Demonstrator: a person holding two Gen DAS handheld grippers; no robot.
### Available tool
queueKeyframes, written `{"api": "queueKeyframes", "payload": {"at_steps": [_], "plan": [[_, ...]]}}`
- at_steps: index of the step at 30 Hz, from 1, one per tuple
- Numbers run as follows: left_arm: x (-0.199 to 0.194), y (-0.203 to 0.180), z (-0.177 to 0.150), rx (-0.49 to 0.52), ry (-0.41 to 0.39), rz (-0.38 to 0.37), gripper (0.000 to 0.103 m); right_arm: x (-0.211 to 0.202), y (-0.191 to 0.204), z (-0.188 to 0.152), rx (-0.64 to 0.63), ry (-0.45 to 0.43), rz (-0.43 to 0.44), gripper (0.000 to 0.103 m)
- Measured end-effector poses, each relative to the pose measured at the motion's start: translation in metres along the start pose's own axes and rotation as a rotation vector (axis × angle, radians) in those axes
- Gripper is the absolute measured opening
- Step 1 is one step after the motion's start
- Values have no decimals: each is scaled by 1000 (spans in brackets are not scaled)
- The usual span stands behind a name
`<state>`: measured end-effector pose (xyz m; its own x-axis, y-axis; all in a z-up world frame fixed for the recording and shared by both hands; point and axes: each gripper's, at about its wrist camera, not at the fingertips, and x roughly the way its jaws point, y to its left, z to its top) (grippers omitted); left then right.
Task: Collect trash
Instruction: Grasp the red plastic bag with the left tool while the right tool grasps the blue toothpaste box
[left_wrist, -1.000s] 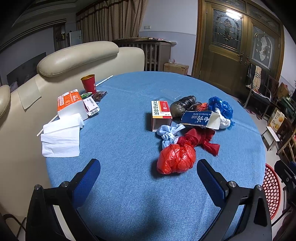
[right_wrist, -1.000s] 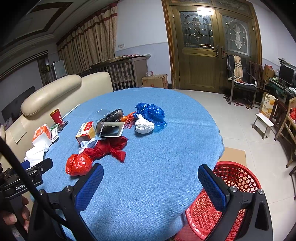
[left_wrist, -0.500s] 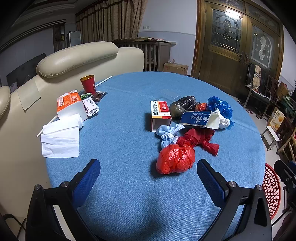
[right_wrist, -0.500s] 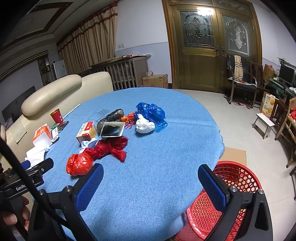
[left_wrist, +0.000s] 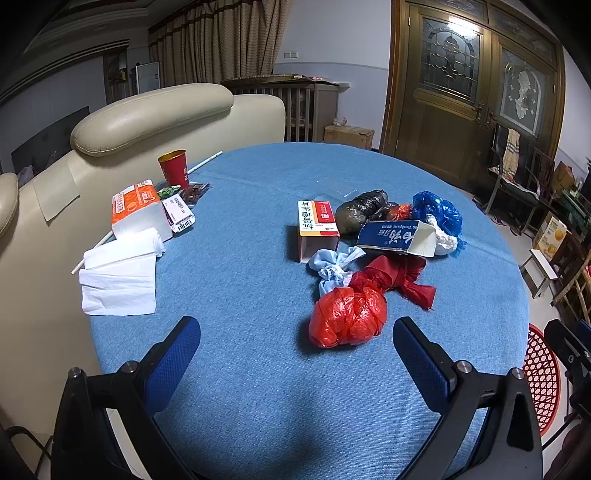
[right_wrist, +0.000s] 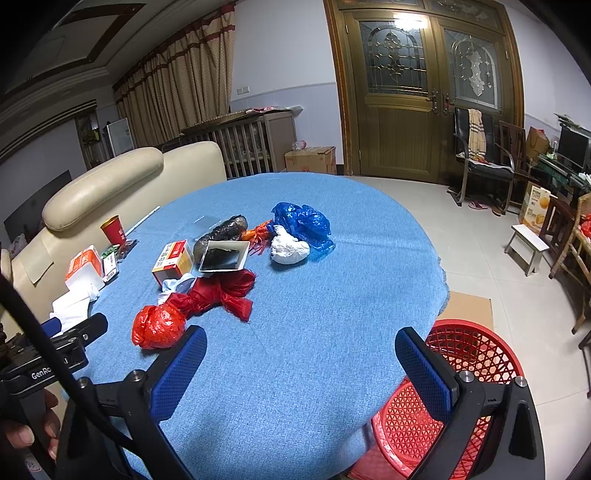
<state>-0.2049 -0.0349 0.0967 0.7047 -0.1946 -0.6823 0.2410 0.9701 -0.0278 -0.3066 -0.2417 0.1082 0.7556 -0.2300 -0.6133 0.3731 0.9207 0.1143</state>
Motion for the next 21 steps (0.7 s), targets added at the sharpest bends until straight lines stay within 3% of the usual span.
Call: {"api": "queueKeyframes", "payload": {"at_steps": [12, 17, 21], "plan": [[1, 4, -2, -1, -1, -11, 103, 3, 0, -1, -8, 8, -3, 103], [6, 29, -10, -40, 2, 21, 103, 8, -1, 0, -22, 18, -5, 103], [19, 44, -17, -77, 46, -11, 103, 22, -3, -3, -14, 53, -7, 103]]}}
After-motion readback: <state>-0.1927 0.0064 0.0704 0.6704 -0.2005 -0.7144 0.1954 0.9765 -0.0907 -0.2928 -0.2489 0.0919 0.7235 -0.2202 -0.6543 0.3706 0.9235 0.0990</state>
